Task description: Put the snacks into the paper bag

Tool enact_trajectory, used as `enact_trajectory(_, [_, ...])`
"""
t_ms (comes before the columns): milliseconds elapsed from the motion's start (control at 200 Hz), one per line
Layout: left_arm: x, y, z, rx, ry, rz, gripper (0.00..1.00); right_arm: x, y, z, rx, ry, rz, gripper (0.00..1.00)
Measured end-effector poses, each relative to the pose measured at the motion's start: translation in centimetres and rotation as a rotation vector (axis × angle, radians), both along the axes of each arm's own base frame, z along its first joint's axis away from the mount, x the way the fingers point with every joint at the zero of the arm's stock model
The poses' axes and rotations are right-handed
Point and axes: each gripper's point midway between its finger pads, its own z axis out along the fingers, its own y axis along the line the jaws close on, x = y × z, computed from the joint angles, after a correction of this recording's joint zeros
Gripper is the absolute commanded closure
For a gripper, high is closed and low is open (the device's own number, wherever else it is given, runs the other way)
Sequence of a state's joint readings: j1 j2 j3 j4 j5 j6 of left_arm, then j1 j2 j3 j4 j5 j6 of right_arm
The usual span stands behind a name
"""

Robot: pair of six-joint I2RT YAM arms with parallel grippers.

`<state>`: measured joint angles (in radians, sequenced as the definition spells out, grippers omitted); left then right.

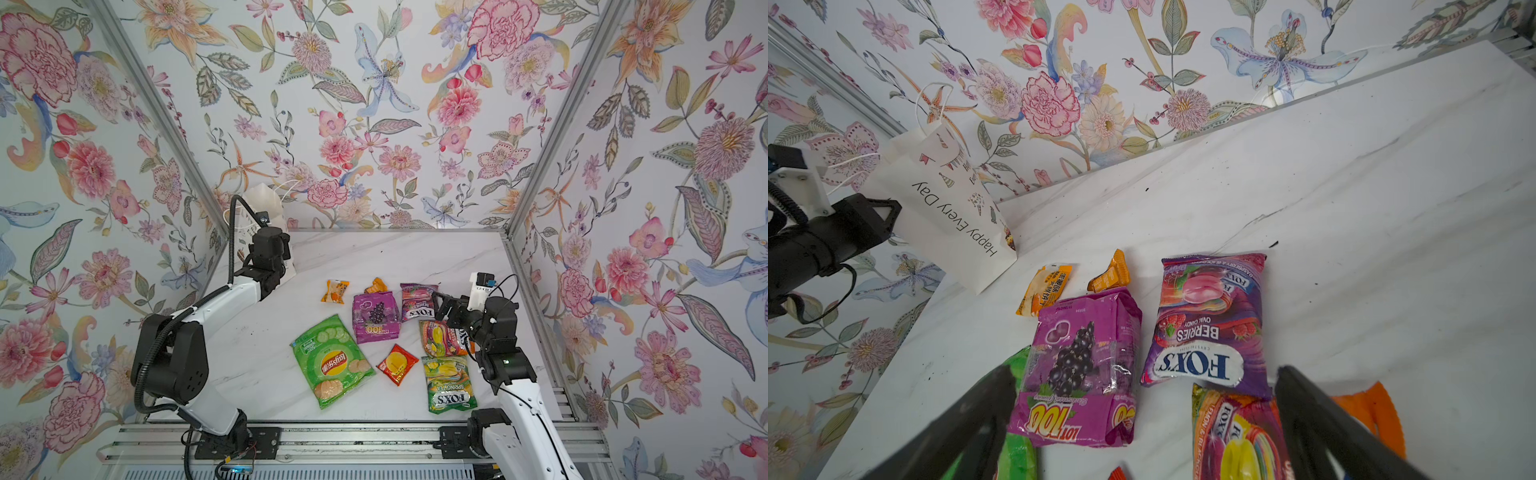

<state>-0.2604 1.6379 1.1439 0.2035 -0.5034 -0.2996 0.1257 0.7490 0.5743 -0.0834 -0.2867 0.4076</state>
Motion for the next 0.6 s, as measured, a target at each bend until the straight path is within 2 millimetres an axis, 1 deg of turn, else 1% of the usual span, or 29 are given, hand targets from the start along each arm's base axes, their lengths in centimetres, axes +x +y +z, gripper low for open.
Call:
enact_trajectory(35, [-0.5,-0.1,0.0,0.004,-0.004,-0.018,1.0,0.1,0.1,0.1,-0.003,0.005,0.001,0.01])
enact_trajectory(90, [-1.5,-0.4,0.1,0.006,-0.018,-0.057,1.0,0.2,0.5,0.3,-0.007,0.011,0.008,0.01])
enact_trajectory(190, [-3.5,-0.9,0.8,0.009,-0.055,-0.126,1.0,0.6,1.6,1.0,-0.016,0.017,0.031,0.01])
enact_trajectory(195, [-3.6,-0.9,1.1,0.009,-0.064,-0.132,1.0,0.6,1.6,1.0,-0.016,0.017,0.031,0.01])
enact_trajectory(245, [-5.0,-1.3,1.6,0.015,-0.089,-0.165,1.0,0.7,2.8,1.5,-0.017,0.02,0.055,0.01])
enact_trajectory(315, [-6.9,-2.2,2.3,0.028,-0.13,-0.222,1.0,1.0,4.5,2.0,-0.018,0.032,0.086,0.01])
enact_trajectory(330, [-7.3,-2.5,2.5,0.033,-0.14,-0.236,1.0,1.0,5.3,2.2,-0.018,0.039,0.101,0.01])
enact_trajectory(370, [-8.4,-3.4,2.9,0.04,-0.158,-0.276,1.0,1.2,6.4,2.4,-0.017,0.048,0.119,0.01])
enact_trajectory(455, [-10.2,-5.1,3.9,0.055,-0.202,-0.34,1.0,1.4,9.9,3.4,-0.014,0.065,0.179,0.01])
enact_trajectory(470, [-10.4,-5.4,4.0,0.057,-0.205,-0.35,1.0,1.4,10.7,3.8,-0.015,0.064,0.193,0.01])
enact_trajectory(480, [-10.6,-5.5,4.0,0.059,-0.209,-0.355,1.0,1.4,10.8,3.8,-0.013,0.065,0.196,0.01])
enact_trajectory(515, [-11.4,-6.2,4.1,0.067,-0.218,-0.38,1.0,1.4,12.7,4.6,-0.014,0.064,0.223,0.01])
enact_trajectory(520, [-11.5,-6.4,4.1,0.068,-0.22,-0.385,1.0,1.4,12.7,4.6,-0.014,0.064,0.223,0.01])
enact_trajectory(545, [-11.9,-6.7,4.1,0.072,-0.224,-0.397,1.0,1.1,14.2,5.2,-0.012,0.06,0.25,0.01])
enact_trajectory(555, [-12.0,-6.9,4.1,0.074,-0.224,-0.403,1.0,1.1,14.4,5.3,-0.012,0.061,0.252,0.01])
enact_trajectory(570, [-12.4,-7.2,4.1,0.077,-0.23,-0.415,1.0,0.9,15.4,5.7,-0.011,0.057,0.268,0.01])
enact_trajectory(595, [-12.8,-7.7,4.0,0.083,-0.232,-0.43,1.0,0.7,16.4,6.2,-0.007,0.056,0.286,0.01])
